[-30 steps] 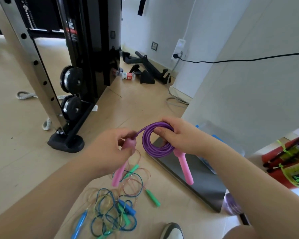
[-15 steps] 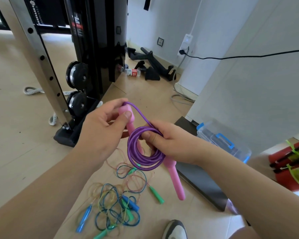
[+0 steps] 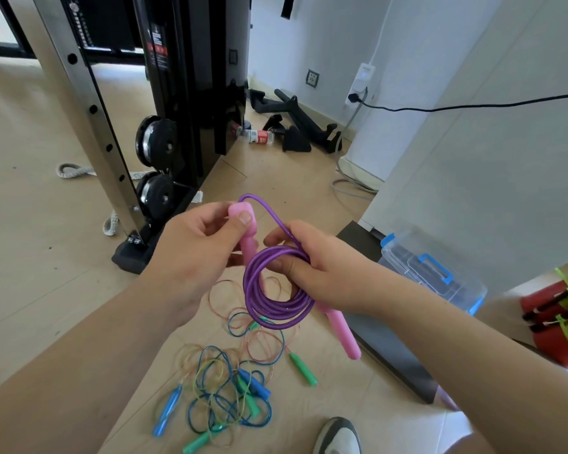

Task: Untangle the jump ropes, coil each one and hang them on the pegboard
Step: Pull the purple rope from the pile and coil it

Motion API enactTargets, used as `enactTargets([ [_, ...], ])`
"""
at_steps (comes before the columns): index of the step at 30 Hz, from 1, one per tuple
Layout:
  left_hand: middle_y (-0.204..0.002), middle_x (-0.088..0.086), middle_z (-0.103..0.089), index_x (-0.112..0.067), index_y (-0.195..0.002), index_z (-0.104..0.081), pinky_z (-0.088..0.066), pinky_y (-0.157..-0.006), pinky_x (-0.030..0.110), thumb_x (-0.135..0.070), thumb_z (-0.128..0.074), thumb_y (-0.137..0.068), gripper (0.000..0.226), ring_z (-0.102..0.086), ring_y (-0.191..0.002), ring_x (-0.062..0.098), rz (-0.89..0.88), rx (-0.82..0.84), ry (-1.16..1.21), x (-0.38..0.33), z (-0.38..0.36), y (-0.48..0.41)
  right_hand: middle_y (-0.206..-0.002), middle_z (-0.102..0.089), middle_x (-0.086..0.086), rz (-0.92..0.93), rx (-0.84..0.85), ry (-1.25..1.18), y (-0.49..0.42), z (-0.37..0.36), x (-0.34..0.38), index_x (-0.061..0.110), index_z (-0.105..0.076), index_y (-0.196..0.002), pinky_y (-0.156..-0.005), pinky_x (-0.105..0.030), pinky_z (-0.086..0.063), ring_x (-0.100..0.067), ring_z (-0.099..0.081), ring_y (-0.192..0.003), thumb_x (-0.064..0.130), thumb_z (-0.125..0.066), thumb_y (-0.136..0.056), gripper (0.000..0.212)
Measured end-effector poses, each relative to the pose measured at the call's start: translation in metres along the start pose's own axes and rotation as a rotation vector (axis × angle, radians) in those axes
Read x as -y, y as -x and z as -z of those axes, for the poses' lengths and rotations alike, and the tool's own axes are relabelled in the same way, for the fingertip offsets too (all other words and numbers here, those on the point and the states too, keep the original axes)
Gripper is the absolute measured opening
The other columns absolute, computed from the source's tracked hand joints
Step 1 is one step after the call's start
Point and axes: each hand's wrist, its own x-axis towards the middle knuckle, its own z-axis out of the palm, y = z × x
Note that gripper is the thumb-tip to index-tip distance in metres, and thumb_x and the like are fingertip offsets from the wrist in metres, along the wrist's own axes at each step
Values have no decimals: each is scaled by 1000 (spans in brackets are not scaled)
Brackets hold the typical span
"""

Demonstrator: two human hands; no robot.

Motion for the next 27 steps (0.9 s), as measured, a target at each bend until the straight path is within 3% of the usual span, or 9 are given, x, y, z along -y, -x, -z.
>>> enactTargets([
  [3,-89,-1,-77,-30,-107,-75,-56,-71,28,-30,-71,-95,13,-69,-77,8,-152,-87,-247,-4,11,-4,-89,-67,12,-49,-36,42,-2,0,-11,26,-62,-108,-76,-26,-55,-6,-65,-82,33,-60,-101,10],
  [7,-87,-10,-75,-33,-111,-75,-48,-64,9,-31,-77,-89,22,-65,-72,0,-196,-50,-374,-11,10,2,-83,-62,0,-267,-97,124,-12,-5,-29,16,-57,-102,-67,-35,-52,-18,-61,-72,35,-51,-106,20],
  [10,-83,-8,-76,-29,-110,-76,-50,-59,13,-29,-73,-93,17,-68,-69,4,-157,41,-301,-11,1,6,-84,-63,-3,-330,-56,129,-16,-10,-30,16,-55,-101,-63,-32,-50,-20,-61,-72,36,-48,-107,22],
  [12,-76,-3,-74,-26,-107,-75,-51,-52,21,-27,-69,-96,12,-64,-59,5,-159,42,-253,-11,1,6,-89,-67,-6,-321,-11,128,-16,-12,-25,16,-57,-103,-64,-33,-52,-23,-66,-77,38,-50,-107,24],
  [14,-74,7,-72,-24,-109,-73,-54,-54,23,-24,-67,-98,12,-60,-55,11,-200,11,-298,-12,4,3,-90,-71,-5,-278,34,94,-15,-9,-18,17,-60,-105,-70,-35,-55,-23,-69,-80,40,-53,-105,24],
  [18,-105,-6,-70,-28,-133,-63,-51,-72,13,-15,-66,-98,38,-67,-81,4,-262,-45,-506,-7,17,-4,-74,-65,7,-140,116,-152,-5,-4,-7,27,-59,-89,-70,-28,-53,-8,-60,-67,31,-56,-104,17],
  [21,-108,-5,-70,-26,-134,-62,-50,-70,5,-6,-64,-96,43,-70,-85,2,-182,-27,-511,-3,18,-5,-75,-65,6,-76,104,-262,-2,-7,-3,24,-61,-94,-72,-33,-55,-10,-61,-70,28,-55,-106,14],
  [25,-90,-4,-73,-42,-125,-55,-59,-76,35,-29,-64,-99,31,-71,-79,16,-160,7,-617,4,21,-7,-77,-65,4,-79,44,-243,-3,-8,0,19,-61,-101,-73,-35,-55,-10,-60,-70,29,-56,-106,13],
  [27,-81,3,-76,-42,-123,-54,-63,-74,47,-33,-62,-100,26,-74,-75,26,-78,46,-515,6,18,-3,-79,-67,4,-93,0,-178,-4,-8,1,23,-60,-99,-74,-34,-55,-9,-60,-70,32,-55,-104,12],
])
